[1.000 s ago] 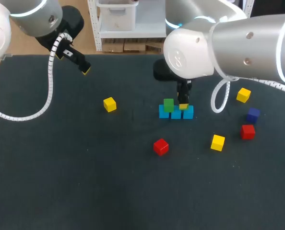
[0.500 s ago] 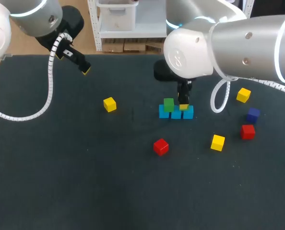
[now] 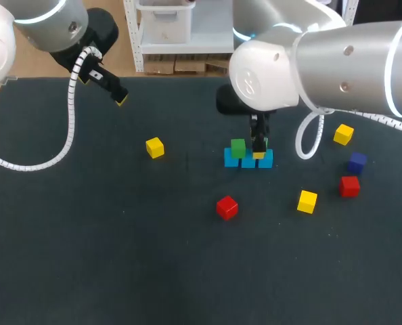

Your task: Place the blue cubes, place green cubes on the blue cubes, place the yellow cubes on the green cubes, then place the red cubes on the yellow cubes, and place purple cube on the red cubes.

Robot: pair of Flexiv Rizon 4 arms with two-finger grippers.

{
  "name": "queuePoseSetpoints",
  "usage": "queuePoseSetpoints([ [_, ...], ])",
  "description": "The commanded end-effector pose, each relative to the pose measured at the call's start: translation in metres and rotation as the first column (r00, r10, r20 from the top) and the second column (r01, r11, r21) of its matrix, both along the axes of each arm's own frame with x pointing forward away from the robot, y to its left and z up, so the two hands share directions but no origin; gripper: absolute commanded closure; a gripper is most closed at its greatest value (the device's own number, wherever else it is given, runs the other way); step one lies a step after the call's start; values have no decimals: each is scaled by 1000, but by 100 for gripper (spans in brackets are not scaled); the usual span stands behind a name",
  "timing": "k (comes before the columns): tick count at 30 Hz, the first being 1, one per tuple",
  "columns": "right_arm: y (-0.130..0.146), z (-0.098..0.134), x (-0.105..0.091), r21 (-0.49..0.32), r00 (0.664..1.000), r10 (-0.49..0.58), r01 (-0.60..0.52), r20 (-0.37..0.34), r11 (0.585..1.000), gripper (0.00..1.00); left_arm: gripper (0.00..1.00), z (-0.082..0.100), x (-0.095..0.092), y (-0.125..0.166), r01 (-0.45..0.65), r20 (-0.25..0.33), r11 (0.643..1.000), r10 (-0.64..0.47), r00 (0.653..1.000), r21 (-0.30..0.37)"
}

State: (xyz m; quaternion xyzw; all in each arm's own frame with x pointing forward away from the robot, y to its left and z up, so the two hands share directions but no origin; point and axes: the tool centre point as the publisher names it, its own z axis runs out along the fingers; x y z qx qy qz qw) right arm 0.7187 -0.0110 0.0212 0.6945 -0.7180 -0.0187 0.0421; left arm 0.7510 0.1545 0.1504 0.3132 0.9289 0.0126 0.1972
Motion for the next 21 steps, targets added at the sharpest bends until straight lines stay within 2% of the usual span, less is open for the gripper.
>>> queuePoseSetpoints([
  [1, -5, 5, -1, 12, 1000, -11, 10, 14, 1000, 0, 0, 0, 1, 1, 3, -2, 1000, -3, 1000, -2],
  [6, -13, 9, 1, 8, 999, -30, 29, 30, 1000, 0, 0, 0, 1, 1, 3, -2, 1000, -3, 1000, -2],
  [7, -14, 9, 1, 6, 999, -32, 32, 30, 999, 4, 0, 0, 1, 1, 3, -2, 1000, -3, 1000, -2],
  [8, -15, 9, 2, 5, 999, -33, 33, 30, 999, 14, 0, 0, 1, 1, 3, -2, 1000, -3, 1000, -2],
  [9, -15, 9, 2, 3, 999, -34, 34, 29, 999, 47, 0, 0, 1, 1, 3, -2, 1000, -3, 1000, -2],
  [10, -15, 9, 2, 2, 999, -35, 35, 28, 999, 51, 0, 0, 1, 1, 3, -2, 1000, -3, 1000, -2],
  [21, -12, 5, -1, -1, 1000, -25, 25, 16, 1000, 65, 0, 0, 1, 1, 3, -2, 1000, -3, 1000, -2],
])
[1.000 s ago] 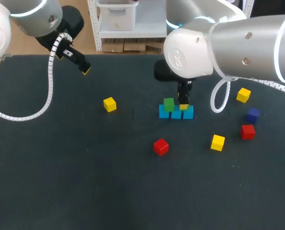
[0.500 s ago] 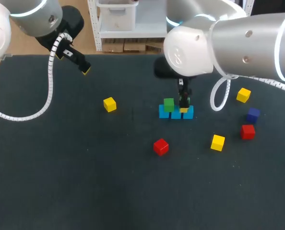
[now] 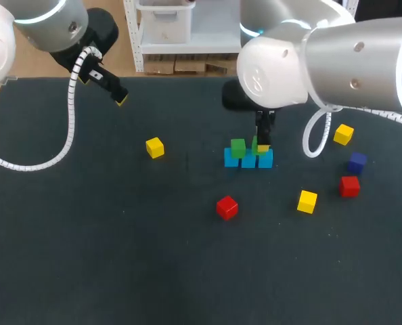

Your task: Place the blue cubes, place green cubes on the blue cubes, place the yellow cubes on the green cubes, then place the red cubes on the yellow cubes, and place purple cube on the red cubes.

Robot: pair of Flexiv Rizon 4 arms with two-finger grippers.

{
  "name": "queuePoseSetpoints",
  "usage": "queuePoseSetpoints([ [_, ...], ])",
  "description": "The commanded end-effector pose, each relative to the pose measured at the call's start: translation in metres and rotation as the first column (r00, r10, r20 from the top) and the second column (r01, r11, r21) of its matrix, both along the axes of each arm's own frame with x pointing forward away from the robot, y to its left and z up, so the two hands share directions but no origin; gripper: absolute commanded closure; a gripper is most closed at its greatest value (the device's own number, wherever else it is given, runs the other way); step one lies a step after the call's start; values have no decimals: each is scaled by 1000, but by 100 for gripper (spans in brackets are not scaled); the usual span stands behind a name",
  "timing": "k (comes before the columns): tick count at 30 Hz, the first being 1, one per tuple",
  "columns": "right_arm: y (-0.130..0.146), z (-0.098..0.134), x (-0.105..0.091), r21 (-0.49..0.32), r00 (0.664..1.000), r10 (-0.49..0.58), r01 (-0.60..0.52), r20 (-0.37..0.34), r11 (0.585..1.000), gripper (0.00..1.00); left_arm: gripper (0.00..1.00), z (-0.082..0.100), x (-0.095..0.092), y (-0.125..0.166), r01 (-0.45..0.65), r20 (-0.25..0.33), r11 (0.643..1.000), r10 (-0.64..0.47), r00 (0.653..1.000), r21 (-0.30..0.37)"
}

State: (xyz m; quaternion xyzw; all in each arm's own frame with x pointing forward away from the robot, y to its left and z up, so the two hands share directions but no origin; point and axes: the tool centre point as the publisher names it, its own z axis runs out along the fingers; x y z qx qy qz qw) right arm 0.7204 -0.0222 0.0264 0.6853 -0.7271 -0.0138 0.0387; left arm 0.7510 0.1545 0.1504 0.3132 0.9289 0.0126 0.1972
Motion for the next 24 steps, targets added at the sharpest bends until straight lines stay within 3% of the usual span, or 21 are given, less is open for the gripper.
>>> queuePoseSetpoints([
  [1, 0, 0, -2, 4, 1000, 2, -2, 3, 1000, 65, 0, 0, 1, 1, 3, -2, 1000, -3, 1000, -2],
  [24, -5, 3, -7, 20, 1000, 25, -26, 13, 999, 78, 0, 0, 1, 1, 3, -2, 1000, -3, 1000, -2],
])
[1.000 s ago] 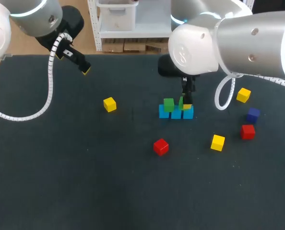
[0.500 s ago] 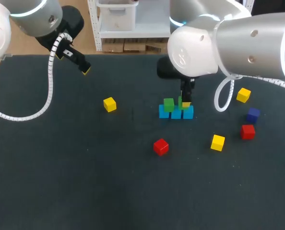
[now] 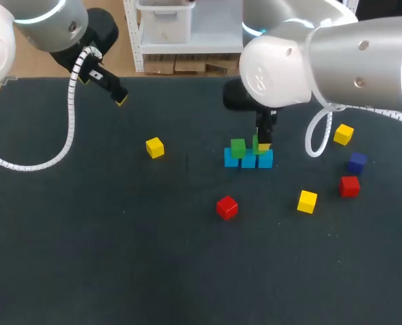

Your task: Place the blue cubes, place green cubes on the blue cubes, place the yellow cubes on the green cubes, then place the red cubes on the yellow cubes, and place purple cube on the red cubes.

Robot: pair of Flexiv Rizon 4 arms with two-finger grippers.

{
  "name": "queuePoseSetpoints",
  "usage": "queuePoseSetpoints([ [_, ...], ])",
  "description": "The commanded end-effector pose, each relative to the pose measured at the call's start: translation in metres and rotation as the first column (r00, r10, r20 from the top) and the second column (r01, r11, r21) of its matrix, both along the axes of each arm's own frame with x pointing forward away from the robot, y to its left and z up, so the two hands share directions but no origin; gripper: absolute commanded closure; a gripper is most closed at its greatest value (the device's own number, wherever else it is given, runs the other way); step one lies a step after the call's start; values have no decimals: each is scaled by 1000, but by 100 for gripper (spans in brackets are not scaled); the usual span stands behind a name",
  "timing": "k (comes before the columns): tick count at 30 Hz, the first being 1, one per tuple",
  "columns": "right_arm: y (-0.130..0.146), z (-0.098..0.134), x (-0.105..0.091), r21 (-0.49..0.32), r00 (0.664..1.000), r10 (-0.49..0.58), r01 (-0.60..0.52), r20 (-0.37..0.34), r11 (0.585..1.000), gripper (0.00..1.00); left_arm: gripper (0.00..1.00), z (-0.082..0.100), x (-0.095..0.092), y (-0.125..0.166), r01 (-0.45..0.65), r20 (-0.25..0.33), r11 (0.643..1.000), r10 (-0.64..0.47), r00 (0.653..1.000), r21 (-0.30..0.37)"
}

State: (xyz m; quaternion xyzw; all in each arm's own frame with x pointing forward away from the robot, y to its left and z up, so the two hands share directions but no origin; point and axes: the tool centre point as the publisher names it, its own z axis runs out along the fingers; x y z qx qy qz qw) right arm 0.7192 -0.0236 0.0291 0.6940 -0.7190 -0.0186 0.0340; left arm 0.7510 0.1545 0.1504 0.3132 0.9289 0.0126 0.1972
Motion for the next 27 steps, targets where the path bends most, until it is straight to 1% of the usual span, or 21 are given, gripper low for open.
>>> queuePoseSetpoints([
  [1, -4, 0, -7, 4, 1000, 5, -6, 13, 1000, 78, 0, 0, 1, 1, 3, -2, 1000, -3, 1000, -2],
  [13, -3, -2, -12, -3, 1000, 20, -19, 15, 1000, 76, 0, 0, 1, 1, 3, -2, 1000, -3, 1000, -2],
  [20, -1, -4, -11, 1, 1000, 25, -25, 15, 1000, 73, 0, 0, 1, 1, 3, -2, 1000, -3, 1000, -2],
  [22, -1, -4, -11, 1, 1000, 25, -25, 18, 1000, 66, 0, 0, 1, 1, 3, -2, 1000, -3, 1000, -2],
  [23, -1, -4, -11, 0, 1000, 25, -25, 19, 1000, 58, 0, 0, 1, 1, 3, -2, 1000, -3, 1000, -2],
  [25, -1, -4, -11, 1, 999, 26, -26, 20, 1000, 54, 0, 0, 1, 1, 3, -2, 1000, -3, 1000, -2],
  [26, -1, -4, -11, 1, 999, 26, -26, 21, 1000, 48, 0, 0, 1, 1, 3, -2, 1000, -3, 1000, -2],
  [27, -1, -4, -11, 1, 999, 26, -26, 22, 1000, 33, 0, 0, 1, 1, 3, -2, 1000, -3, 1000, -2],
])
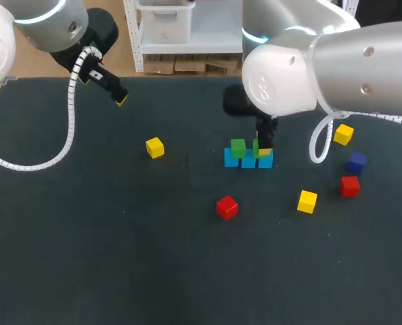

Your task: Place the blue cubes, place green cubes on the blue cubes, place the yellow cubes on the green cubes, then place the red cubes on the yellow cubes, and place purple cube on the red cubes.

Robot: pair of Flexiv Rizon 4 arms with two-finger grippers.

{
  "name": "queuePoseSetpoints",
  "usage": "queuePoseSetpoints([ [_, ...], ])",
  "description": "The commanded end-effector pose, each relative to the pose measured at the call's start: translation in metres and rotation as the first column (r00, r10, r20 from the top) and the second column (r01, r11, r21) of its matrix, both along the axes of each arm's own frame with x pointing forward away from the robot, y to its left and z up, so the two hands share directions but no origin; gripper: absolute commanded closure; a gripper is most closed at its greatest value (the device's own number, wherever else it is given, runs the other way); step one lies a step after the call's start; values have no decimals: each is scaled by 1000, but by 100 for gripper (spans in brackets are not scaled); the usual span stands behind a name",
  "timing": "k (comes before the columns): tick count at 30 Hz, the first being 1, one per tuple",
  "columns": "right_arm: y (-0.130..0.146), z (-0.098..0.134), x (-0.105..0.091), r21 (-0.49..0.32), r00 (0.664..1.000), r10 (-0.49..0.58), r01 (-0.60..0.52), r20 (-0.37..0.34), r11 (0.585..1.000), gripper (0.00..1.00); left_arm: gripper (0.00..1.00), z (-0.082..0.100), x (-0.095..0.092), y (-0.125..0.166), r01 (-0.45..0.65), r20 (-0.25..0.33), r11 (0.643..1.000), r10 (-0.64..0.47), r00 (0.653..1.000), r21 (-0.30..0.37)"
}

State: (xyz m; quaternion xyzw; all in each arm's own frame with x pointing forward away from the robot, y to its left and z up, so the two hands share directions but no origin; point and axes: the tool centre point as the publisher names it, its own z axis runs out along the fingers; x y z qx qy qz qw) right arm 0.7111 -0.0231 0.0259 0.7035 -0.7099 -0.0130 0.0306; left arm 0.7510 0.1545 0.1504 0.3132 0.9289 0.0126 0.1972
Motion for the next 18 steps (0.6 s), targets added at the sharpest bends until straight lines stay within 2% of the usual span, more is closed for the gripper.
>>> queuePoseSetpoints([
  [1, -2, -1, -3, 4, 1000, -1, 1, 10, 1000, 8, 0, 0, 1, 1, 3, -2, 1000, -3, 1000, -2],
  [2, -2, -1, -3, 4, 1000, -1, 1, 10, 1000, 0, 0, 0, 1, 1, 3, -2, 1000, -3, 1000, -2],
  [7, -5, 5, -4, 16, 1000, -20, 20, 21, 1000, 0, 0, 0, 1, 1, 3, -2, 1000, -3, 1000, -2],
  [18, -44, 49, -17, 49, 984, -144, 139, 101, 989, 0, 0, 0, 1, 1, 3, -2, 1000, -3, 1000, -2],
])
